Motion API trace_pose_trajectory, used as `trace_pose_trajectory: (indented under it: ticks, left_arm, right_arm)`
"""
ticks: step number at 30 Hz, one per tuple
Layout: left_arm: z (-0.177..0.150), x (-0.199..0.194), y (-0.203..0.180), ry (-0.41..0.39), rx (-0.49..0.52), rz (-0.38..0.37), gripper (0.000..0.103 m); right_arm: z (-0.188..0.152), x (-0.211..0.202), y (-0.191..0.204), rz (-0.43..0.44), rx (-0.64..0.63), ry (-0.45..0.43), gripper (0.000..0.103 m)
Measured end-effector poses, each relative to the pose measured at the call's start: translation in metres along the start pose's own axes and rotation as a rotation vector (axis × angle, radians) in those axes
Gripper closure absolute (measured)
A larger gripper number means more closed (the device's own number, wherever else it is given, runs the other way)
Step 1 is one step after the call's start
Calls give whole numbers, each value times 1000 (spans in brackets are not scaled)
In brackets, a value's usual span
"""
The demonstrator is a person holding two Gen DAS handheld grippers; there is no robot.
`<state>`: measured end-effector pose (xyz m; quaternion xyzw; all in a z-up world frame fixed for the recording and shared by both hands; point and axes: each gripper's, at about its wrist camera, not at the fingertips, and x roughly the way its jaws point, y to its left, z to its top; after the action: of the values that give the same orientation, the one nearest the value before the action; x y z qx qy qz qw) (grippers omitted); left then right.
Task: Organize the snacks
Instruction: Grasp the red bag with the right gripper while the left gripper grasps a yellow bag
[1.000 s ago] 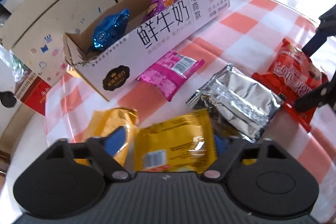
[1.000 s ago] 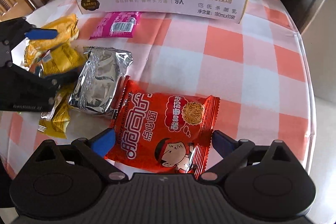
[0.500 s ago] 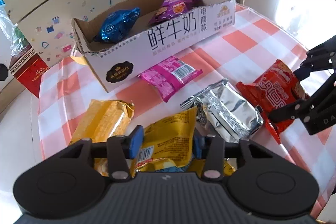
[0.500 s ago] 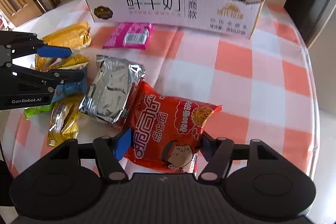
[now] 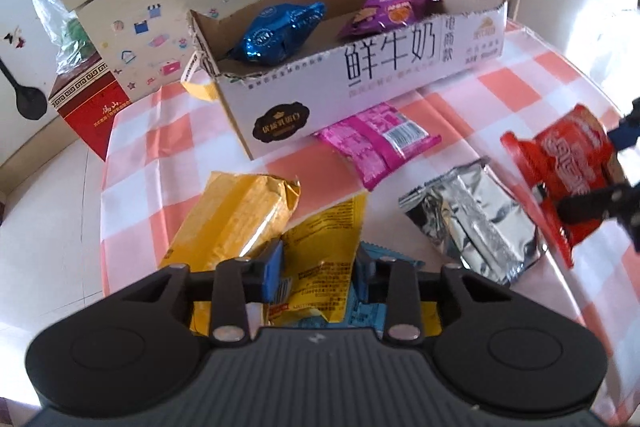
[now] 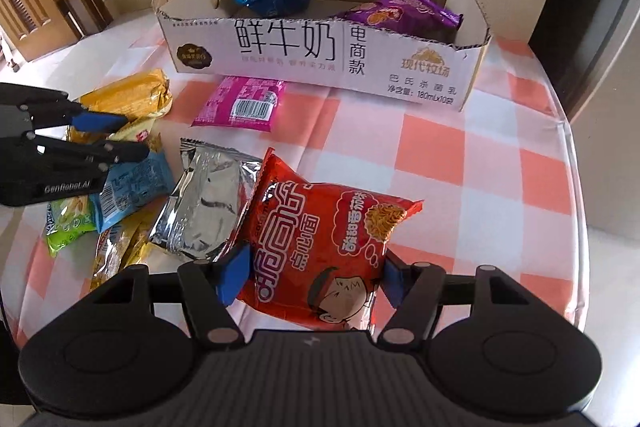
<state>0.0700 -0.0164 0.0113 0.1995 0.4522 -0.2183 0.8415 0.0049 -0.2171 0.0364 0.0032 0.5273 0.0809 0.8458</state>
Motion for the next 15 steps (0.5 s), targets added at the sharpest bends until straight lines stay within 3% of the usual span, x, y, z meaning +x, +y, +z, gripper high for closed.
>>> trace_pose_trajectory:
  ticks: [8, 13, 15]
  left_arm:
    - [2, -12, 5, -42, -56, 10, 88]
    - [3, -18, 6, -59, -77, -10, 91]
    - [1, -15, 2, -49, -54, 3, 87]
  right_arm:
    - [3, -6, 3, 8, -2, -37, 30]
    - [6, -9, 8, 17, -12, -55, 30]
    - [6, -9, 9, 18, -13, -55, 30]
